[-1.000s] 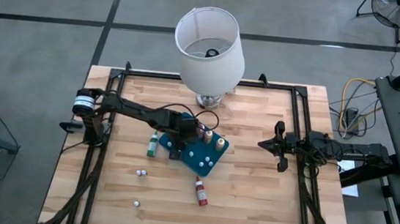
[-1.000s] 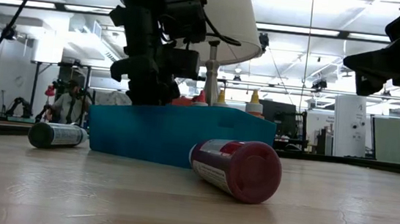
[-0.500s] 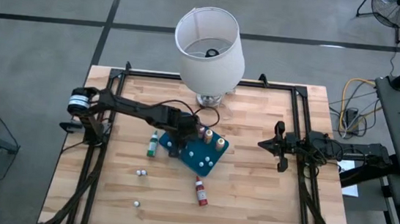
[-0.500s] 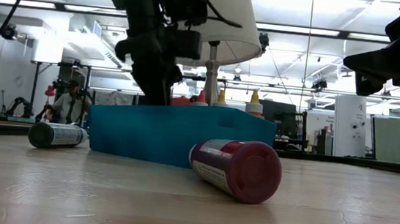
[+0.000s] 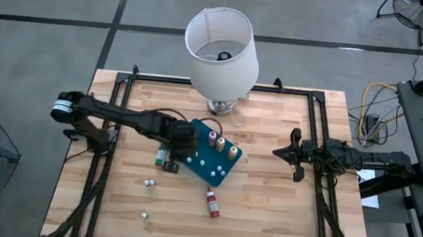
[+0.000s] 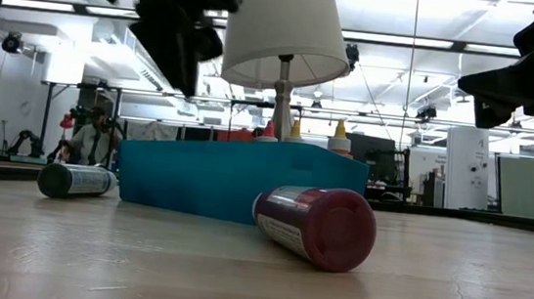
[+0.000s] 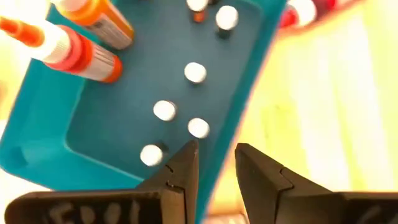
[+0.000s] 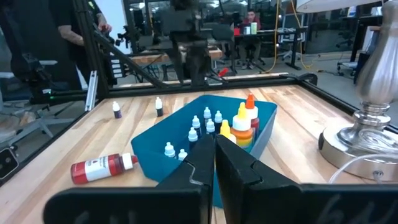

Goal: Pick & Place food coloring
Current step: Put the small purple food coloring bottle into the blue container

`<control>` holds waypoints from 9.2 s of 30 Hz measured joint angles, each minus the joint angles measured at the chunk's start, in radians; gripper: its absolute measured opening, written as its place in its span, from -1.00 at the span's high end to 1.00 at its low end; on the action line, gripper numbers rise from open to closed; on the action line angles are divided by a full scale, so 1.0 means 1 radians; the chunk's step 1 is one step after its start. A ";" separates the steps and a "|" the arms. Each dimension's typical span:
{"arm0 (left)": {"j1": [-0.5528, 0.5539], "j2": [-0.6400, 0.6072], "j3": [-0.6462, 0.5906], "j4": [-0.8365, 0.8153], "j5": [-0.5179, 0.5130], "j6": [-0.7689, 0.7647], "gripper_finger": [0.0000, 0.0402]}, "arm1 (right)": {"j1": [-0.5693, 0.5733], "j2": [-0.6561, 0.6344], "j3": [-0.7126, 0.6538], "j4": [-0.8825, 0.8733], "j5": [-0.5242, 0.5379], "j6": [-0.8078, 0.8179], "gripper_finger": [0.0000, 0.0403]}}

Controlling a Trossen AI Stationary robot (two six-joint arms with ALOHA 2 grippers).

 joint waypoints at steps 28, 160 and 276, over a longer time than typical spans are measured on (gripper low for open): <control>-0.293 -0.191 -0.075 -0.234 0.005 -0.537 0.60 | 0.000 0.004 0.000 -0.001 -0.001 0.000 0.96; -0.754 0.136 -0.216 0.212 -0.014 -0.609 0.01 | 0.000 0.004 0.000 -0.001 -0.001 0.000 0.96; 0.267 0.078 -0.013 0.134 0.009 -0.121 0.77 | 0.000 0.005 0.000 -0.001 -0.001 0.000 0.96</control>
